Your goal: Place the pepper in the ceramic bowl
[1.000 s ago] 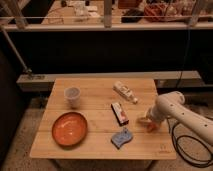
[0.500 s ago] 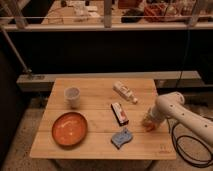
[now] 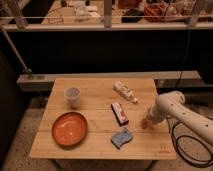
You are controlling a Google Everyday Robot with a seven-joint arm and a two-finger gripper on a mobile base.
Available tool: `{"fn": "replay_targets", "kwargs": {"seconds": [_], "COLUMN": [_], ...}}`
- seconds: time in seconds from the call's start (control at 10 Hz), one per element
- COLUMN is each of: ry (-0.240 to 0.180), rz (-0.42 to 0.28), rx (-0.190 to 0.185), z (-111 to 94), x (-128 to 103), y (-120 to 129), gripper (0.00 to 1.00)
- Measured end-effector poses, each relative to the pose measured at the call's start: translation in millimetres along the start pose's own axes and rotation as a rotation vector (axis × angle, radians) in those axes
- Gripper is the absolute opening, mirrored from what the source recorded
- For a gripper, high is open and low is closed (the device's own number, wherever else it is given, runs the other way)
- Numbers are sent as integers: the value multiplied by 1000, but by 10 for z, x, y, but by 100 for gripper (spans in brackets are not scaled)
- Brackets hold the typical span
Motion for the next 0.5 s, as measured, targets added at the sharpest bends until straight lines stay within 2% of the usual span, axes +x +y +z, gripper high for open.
{"fn": "replay_targets", "kwargs": {"seconds": [0.2, 0.5], "ry": [-1, 3], "rz": [-38, -80], "rx": [4, 6], "z": [-156, -295], "x": [-113, -195], "y": [-270, -414], "gripper": [3, 3]}}
